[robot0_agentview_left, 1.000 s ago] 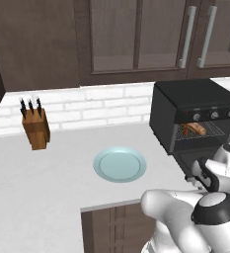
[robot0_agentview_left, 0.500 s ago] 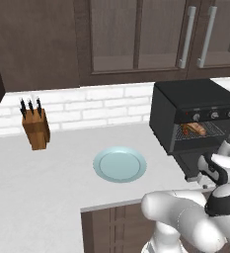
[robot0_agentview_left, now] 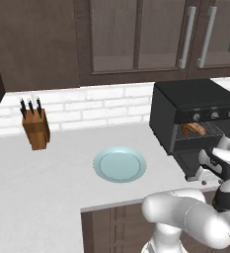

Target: Pick up the kebab skewer and baguette bread, and place them inside the toaster oven. Close the toaster oven door and start by setting the timer.

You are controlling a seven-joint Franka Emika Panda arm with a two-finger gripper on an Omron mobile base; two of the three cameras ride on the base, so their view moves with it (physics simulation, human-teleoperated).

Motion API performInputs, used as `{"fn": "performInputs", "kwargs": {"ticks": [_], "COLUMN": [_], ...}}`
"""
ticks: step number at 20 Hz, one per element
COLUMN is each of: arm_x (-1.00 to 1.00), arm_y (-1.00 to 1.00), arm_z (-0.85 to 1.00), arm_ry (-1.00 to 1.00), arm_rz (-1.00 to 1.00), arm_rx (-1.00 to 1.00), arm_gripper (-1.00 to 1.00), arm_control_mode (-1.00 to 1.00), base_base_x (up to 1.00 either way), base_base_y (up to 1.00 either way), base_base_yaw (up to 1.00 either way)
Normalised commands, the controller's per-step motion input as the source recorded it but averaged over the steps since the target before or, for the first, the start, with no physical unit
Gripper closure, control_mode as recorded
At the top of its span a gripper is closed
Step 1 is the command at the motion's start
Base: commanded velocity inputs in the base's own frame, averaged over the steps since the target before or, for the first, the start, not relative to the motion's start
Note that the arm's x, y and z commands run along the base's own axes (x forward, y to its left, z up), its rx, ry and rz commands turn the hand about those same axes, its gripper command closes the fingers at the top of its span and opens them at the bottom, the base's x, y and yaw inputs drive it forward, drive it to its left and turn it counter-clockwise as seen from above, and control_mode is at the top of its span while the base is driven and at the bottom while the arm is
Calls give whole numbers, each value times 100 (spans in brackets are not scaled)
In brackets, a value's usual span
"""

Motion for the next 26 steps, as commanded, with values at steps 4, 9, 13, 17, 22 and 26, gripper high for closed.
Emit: {"fn": "performInputs", "kwargs": {"ticks": [4, 9, 13, 17, 22, 26], "arm_x": [48, 50, 56, 75, 71, 71], "arm_y": [38, 42, 45, 44, 36, 33], "arm_z": [-13, -5, 0, 0, 4, 30], "arm_ry": [-20, -22, -28, -25, -24, -16], "arm_rz": [-5, -6, -7, -10, -11, -13], "arm_rx": [-11, -11, -9, -9, -7, -3], "arm_gripper": [-100, -100, -100, -100, -100, -100], "arm_control_mode": [-100, -100, -100, -100, -100, -100], "base_base_x": [0, 0, 0, 0, 0, 0], "base_base_y": [0, 0, 0, 0, 0, 0], "base_base_yaw": [0, 0, 0, 0, 0, 0]}}
